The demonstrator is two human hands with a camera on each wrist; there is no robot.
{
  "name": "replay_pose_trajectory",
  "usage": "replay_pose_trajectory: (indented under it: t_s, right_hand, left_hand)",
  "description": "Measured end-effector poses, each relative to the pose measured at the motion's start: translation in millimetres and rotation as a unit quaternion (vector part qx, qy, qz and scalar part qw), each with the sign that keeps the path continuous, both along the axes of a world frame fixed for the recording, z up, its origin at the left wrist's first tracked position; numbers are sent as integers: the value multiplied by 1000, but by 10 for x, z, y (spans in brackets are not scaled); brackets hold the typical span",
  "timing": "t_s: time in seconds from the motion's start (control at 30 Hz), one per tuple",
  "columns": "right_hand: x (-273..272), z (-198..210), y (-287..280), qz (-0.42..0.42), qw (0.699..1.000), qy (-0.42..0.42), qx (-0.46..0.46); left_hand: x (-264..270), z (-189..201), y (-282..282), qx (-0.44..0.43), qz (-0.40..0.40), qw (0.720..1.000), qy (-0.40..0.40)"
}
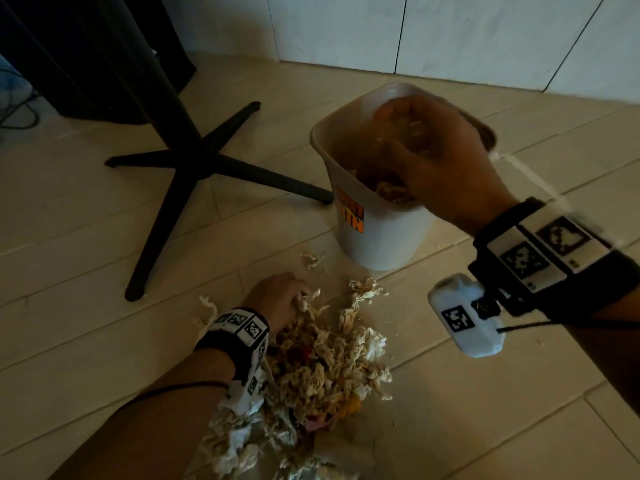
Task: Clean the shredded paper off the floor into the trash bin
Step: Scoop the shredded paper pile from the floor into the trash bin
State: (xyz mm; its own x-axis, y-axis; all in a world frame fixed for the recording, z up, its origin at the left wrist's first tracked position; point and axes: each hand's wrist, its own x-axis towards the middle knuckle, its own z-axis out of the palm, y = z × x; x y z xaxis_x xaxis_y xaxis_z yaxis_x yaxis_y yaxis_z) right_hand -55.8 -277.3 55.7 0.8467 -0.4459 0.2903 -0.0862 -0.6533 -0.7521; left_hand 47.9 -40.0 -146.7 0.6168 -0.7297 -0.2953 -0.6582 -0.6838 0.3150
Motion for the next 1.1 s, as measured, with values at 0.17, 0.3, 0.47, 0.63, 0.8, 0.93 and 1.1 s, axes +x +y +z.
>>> replay_pose_trajectory:
  t_s: [0.17,0.3,0.47,0.63,0.8,0.93,1.1]
  right_hand:
    - [-311,21,342,47,990,-132,17]
    - [-489,-134,589,83,988,-78,103]
    - [-542,-436,778,80,951,81,287]
    - [-592,-653,954,53,882,127,450]
    - [-655,-742,1087,57,845,53,529]
    - [-714,-768,1163,8,841,-14,541]
    - [-754,-877,1192,-61,853,-27,517]
  left_hand:
    - [-57,293,91,-151,94,984,0]
    - [-131,612,124,-268,139,953,0]
    - [-316,975,83,-353,139,925,-3]
    - [-652,1227,-58,-397,104,912,12]
    - [-1006,1274,-212,-401,97,908,68]
    - [-1173,1228,-267,-415,126,895,105]
    - [-1287,1159,-267,-415,156,887,129]
